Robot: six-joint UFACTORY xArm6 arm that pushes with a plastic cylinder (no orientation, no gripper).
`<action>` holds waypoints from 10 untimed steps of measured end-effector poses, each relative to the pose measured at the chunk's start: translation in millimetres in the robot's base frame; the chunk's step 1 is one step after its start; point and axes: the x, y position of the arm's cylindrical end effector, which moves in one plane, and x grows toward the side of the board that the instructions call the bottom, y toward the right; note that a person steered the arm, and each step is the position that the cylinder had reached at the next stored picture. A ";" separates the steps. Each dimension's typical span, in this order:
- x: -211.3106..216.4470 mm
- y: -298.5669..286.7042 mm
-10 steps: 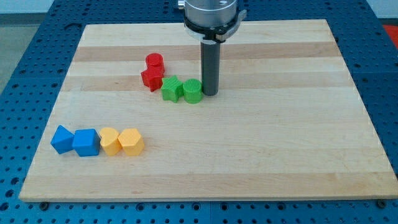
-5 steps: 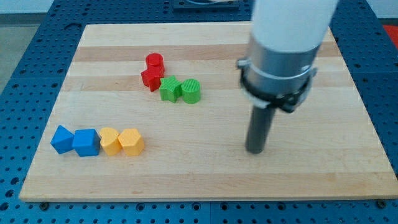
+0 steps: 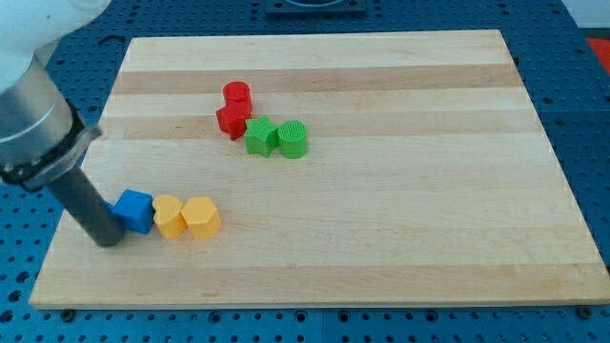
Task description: Slide the yellow heart towards the right side of the board
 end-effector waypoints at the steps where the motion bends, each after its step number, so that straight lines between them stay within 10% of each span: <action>1: -10.1 25.9; 6: -13.1 244.7; 10: -36.9 291.2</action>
